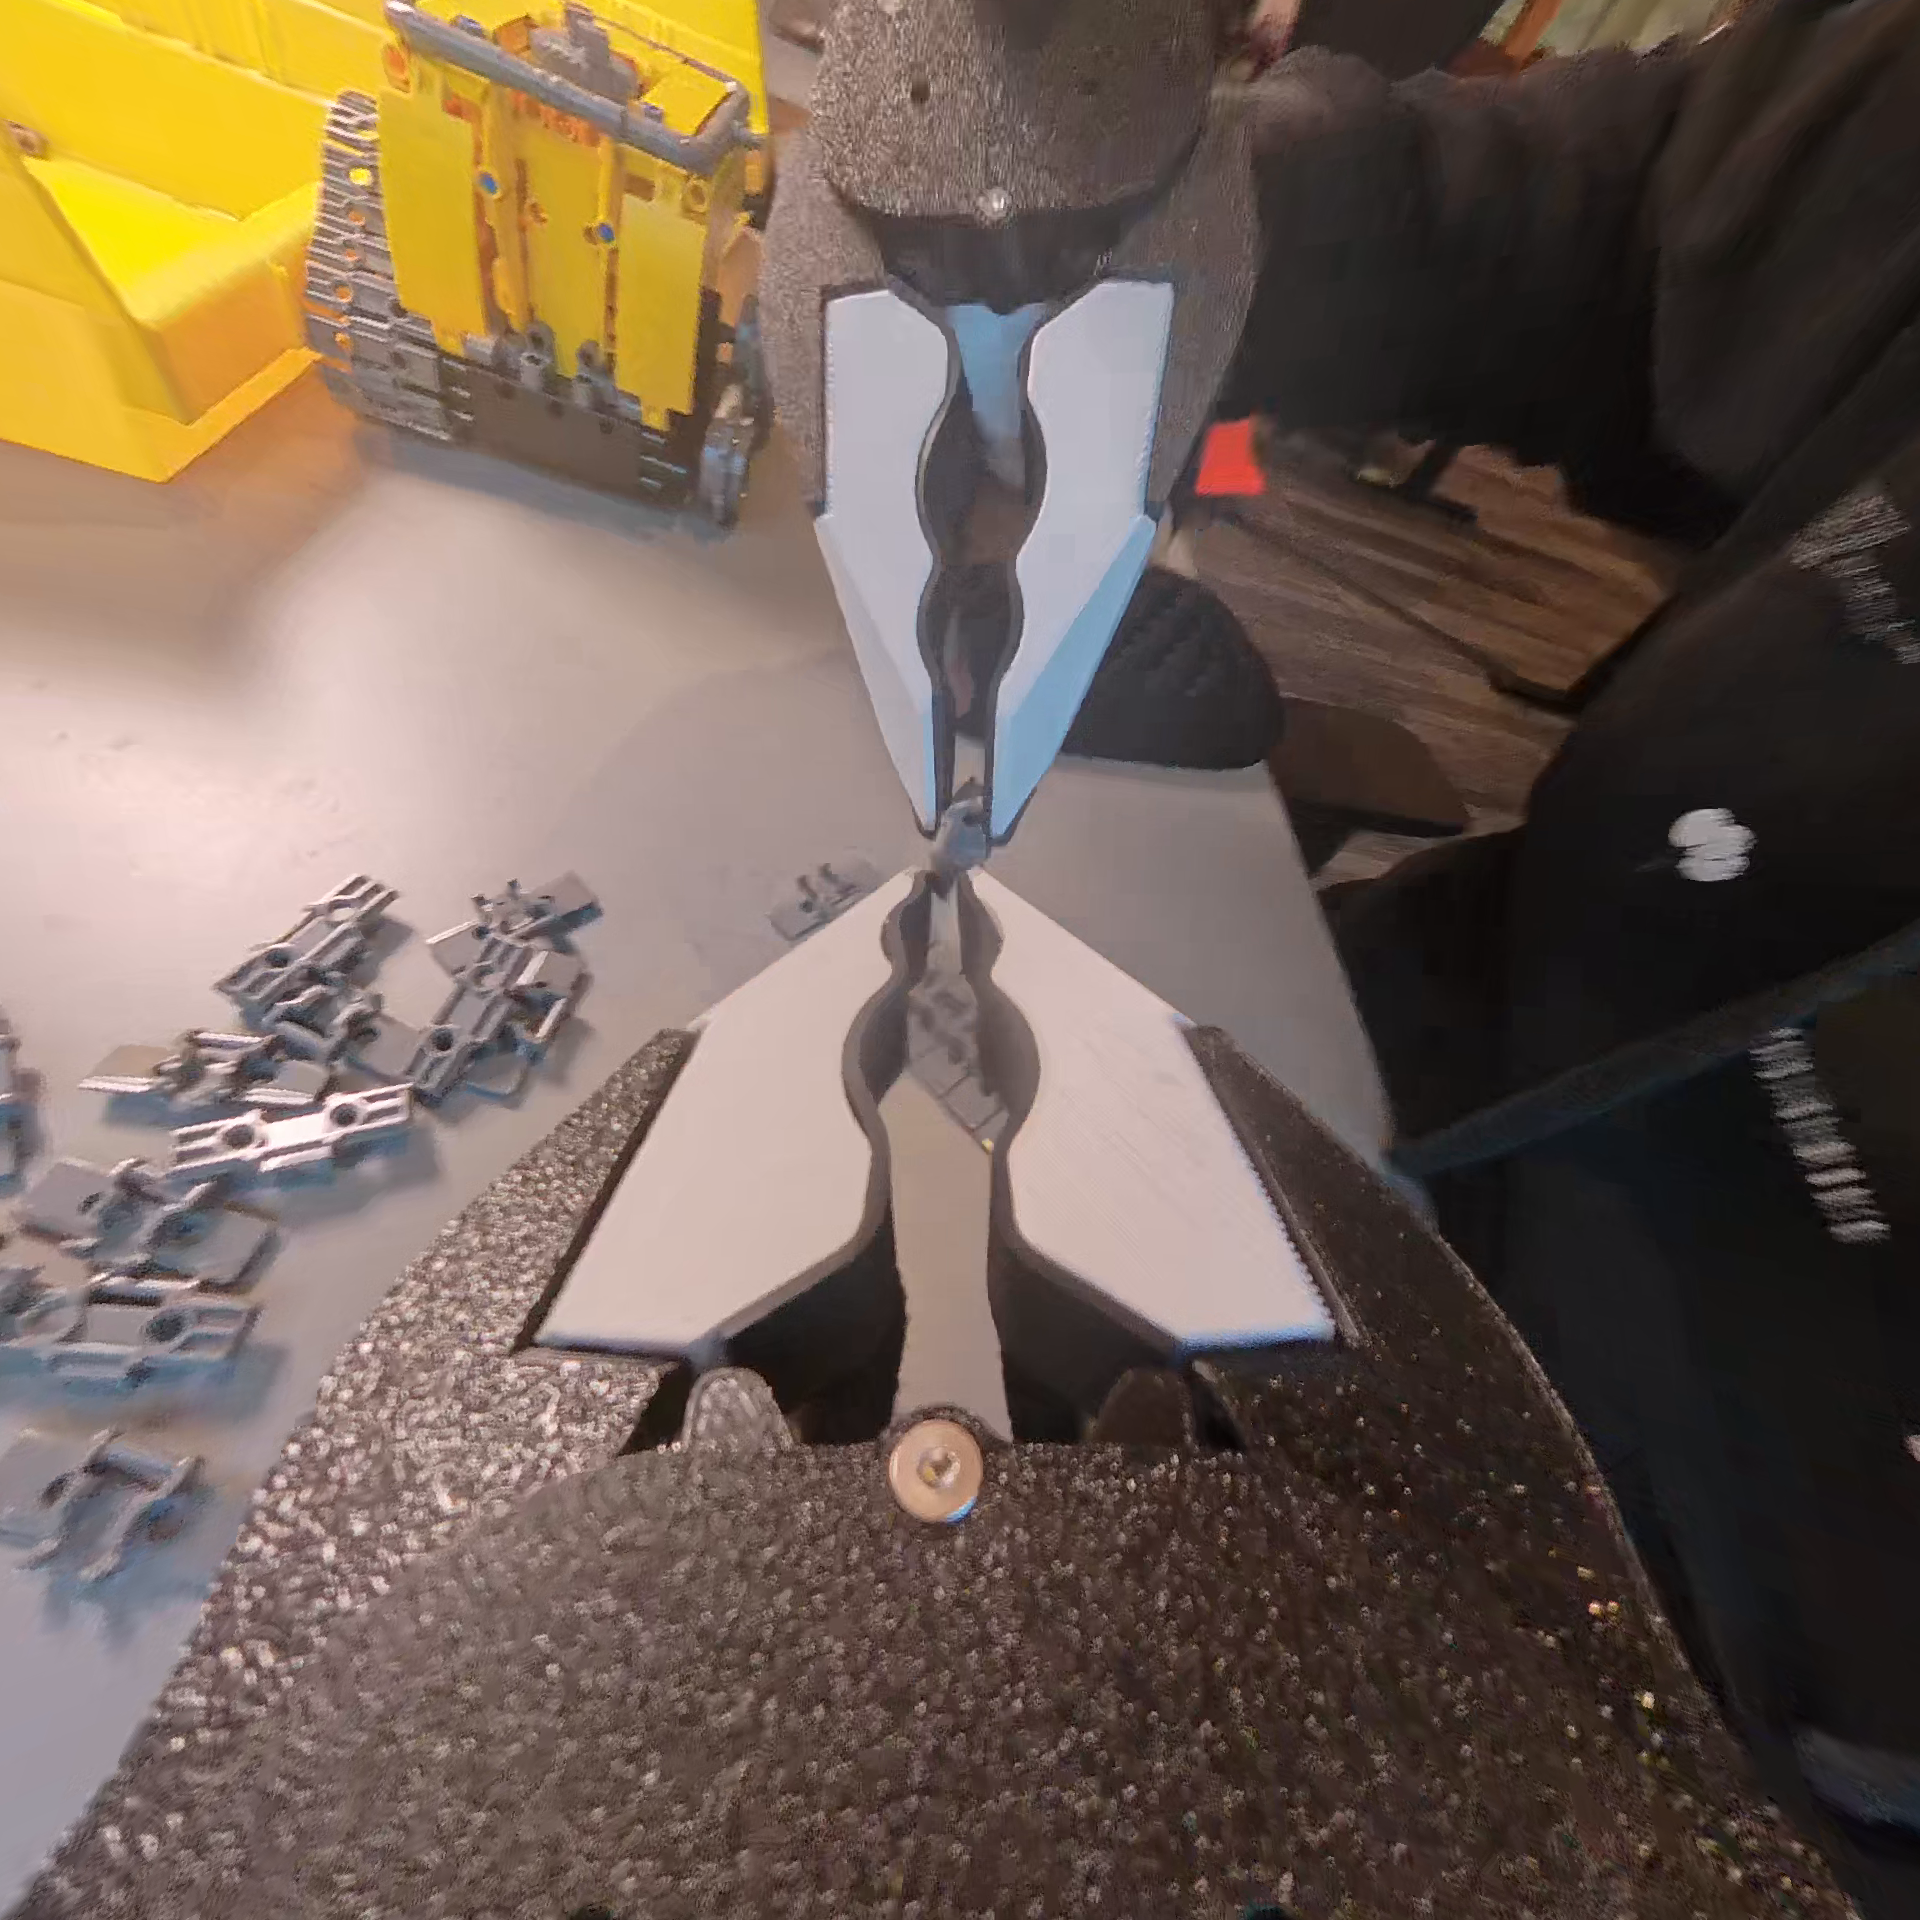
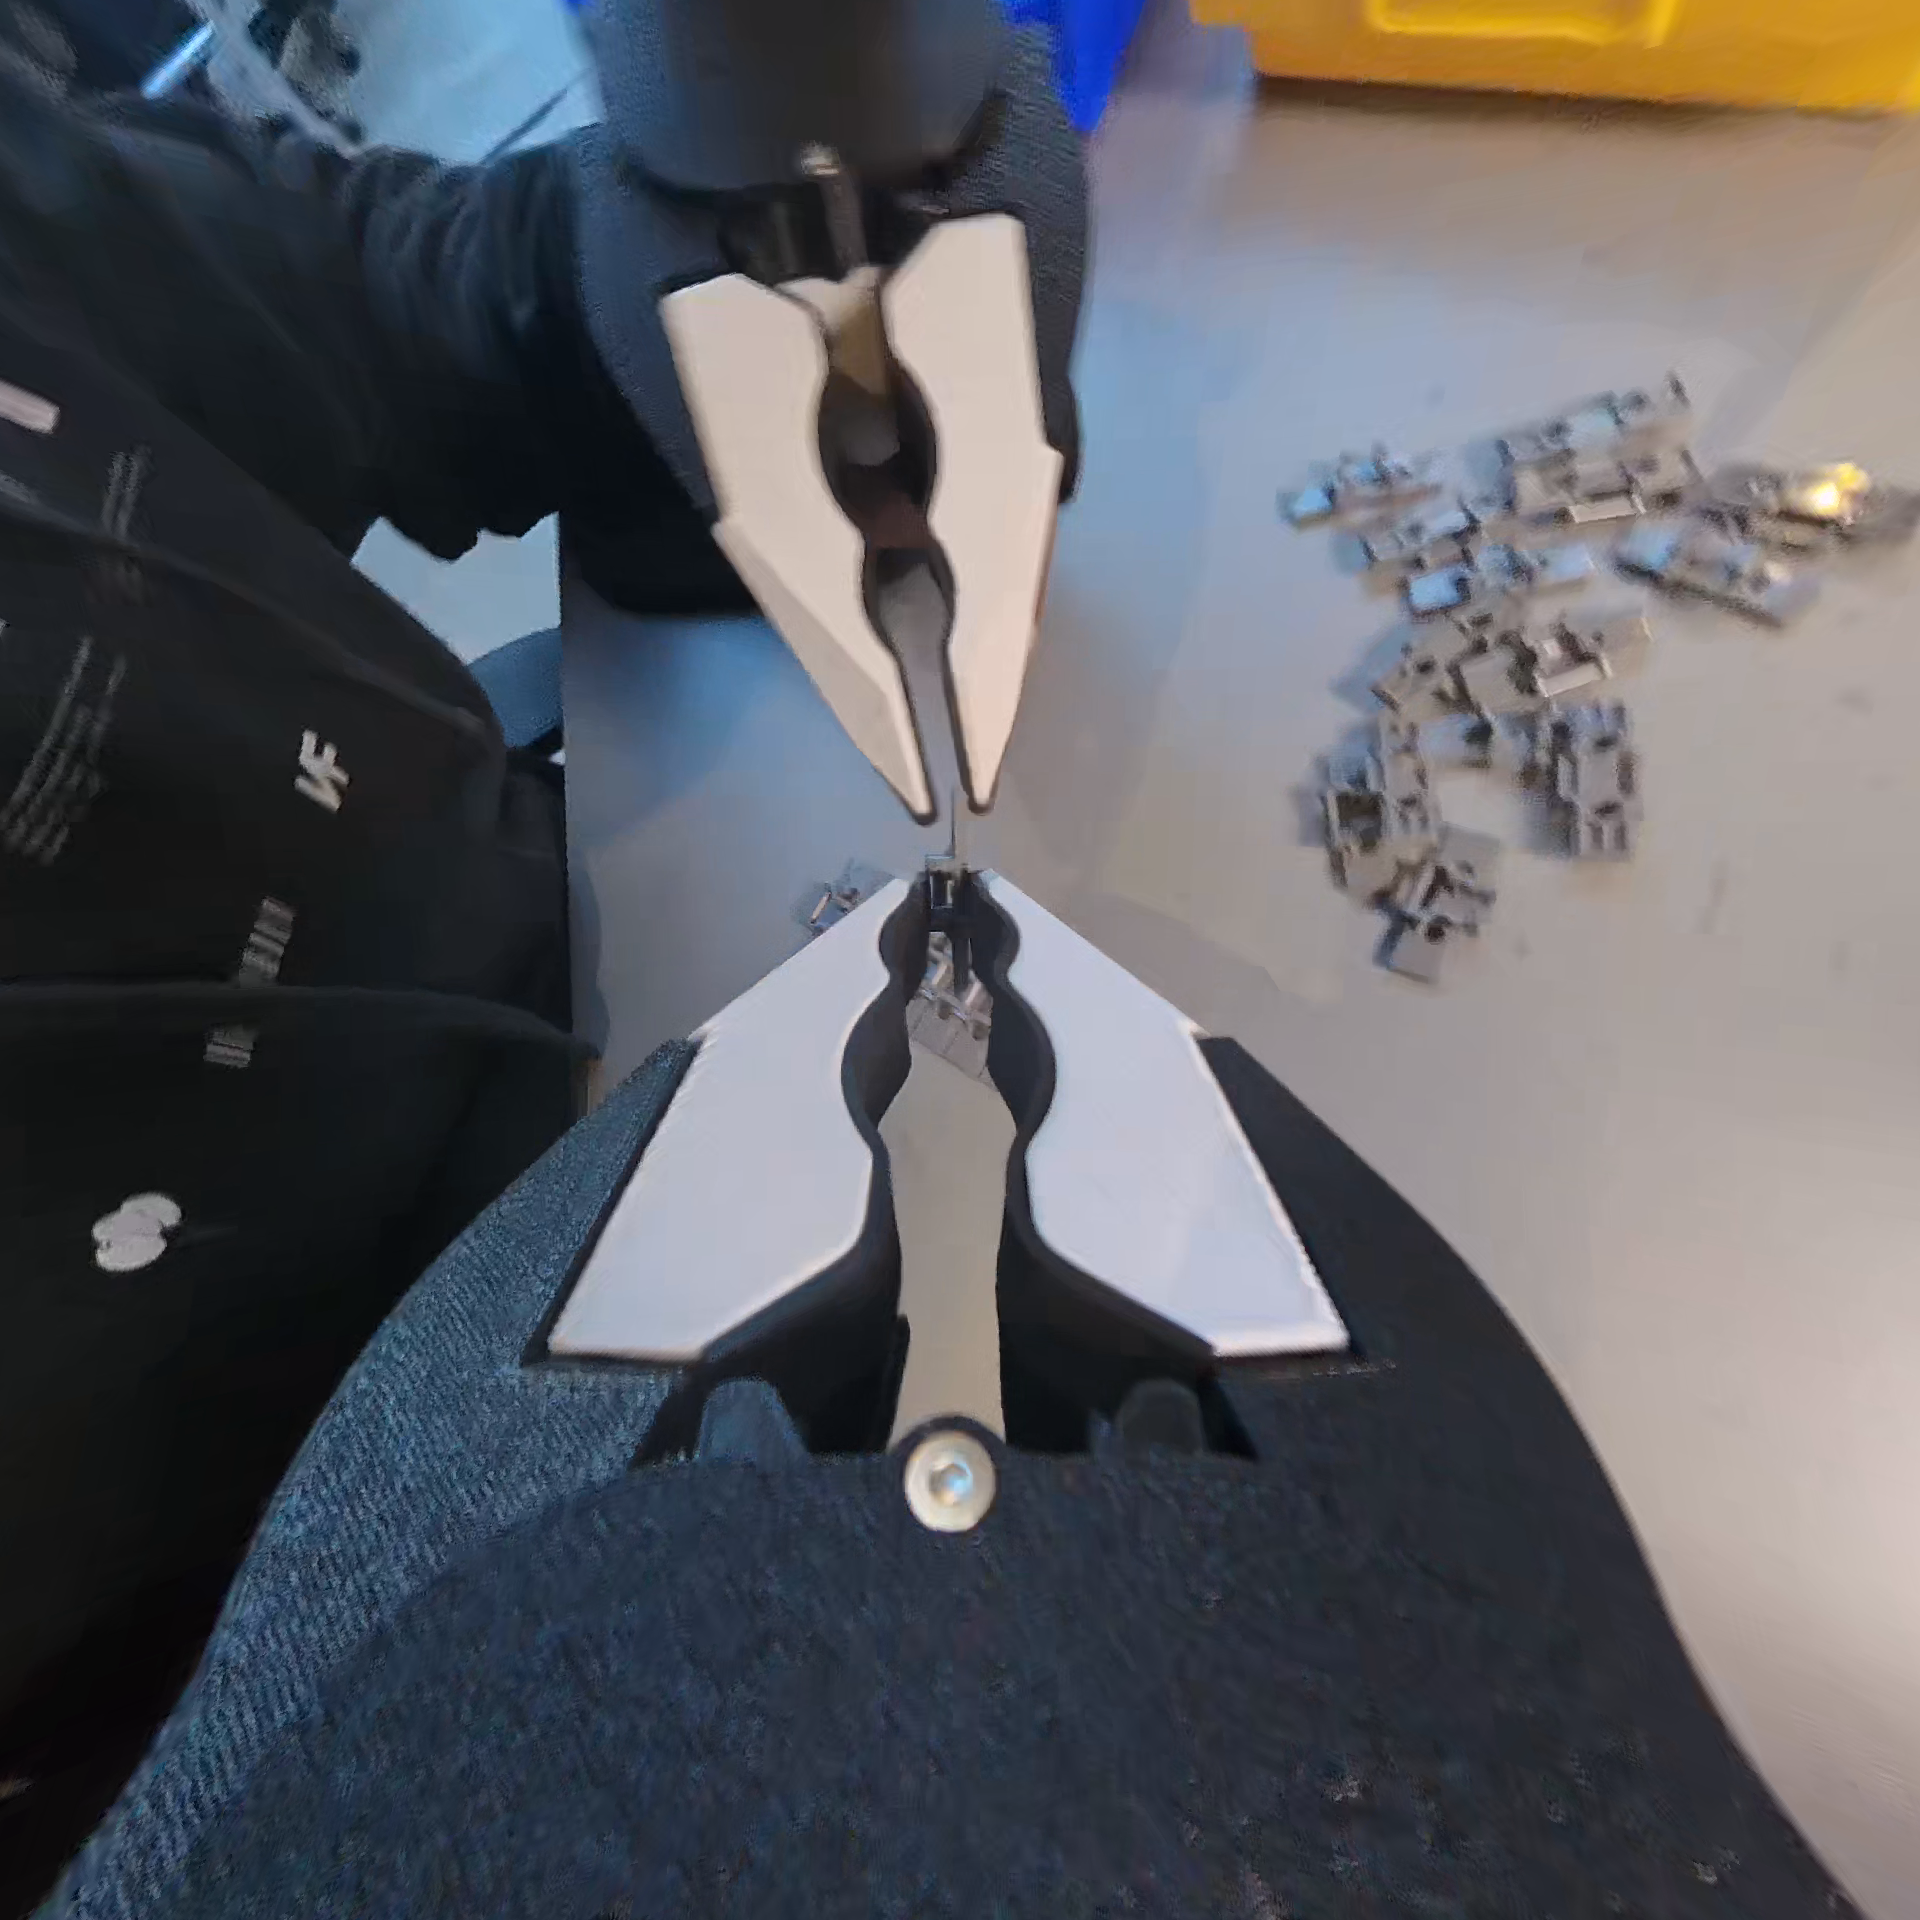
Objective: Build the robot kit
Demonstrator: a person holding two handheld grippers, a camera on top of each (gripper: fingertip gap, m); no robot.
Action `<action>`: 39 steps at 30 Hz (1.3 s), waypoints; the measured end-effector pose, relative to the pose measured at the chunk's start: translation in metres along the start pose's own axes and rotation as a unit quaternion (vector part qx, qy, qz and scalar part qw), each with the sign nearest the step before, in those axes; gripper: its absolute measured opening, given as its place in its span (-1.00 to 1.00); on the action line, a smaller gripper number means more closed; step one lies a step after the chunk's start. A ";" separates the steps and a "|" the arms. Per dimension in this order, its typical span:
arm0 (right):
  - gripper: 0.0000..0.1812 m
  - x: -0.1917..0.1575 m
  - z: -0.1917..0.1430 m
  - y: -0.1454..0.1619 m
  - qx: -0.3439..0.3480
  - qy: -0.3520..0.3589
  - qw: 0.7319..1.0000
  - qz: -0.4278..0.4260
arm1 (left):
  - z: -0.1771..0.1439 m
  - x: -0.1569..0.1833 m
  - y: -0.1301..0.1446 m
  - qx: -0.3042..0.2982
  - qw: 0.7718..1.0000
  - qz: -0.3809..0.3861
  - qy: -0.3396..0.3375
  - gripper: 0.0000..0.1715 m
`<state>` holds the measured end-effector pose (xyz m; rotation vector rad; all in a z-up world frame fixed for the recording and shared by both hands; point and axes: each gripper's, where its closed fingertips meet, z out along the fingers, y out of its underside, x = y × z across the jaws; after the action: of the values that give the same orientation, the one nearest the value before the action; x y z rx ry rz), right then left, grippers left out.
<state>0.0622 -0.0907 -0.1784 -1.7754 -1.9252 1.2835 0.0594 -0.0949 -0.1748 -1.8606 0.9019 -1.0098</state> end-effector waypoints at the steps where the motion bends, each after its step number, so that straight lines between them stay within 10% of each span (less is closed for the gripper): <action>1: -0.92 0.011 -0.003 0.005 -0.001 0.018 0.999 0.037 | 0.002 -0.004 0.004 -0.016 1.000 0.014 -0.022 -0.90; 11: -0.92 0.053 -0.006 0.052 0.014 0.066 0.965 0.253 | 0.038 -0.007 0.049 -0.150 0.984 0.021 -0.097 -0.69; 39: -0.91 0.059 0.005 0.063 -0.127 0.192 0.968 0.098 | 0.045 -0.005 0.061 -0.182 0.974 0.064 -0.120 -0.78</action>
<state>0.0887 -0.0473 -0.2489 -2.1935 -1.7864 0.6871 0.0848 -0.1020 -0.2462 -2.1386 1.0976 -0.5481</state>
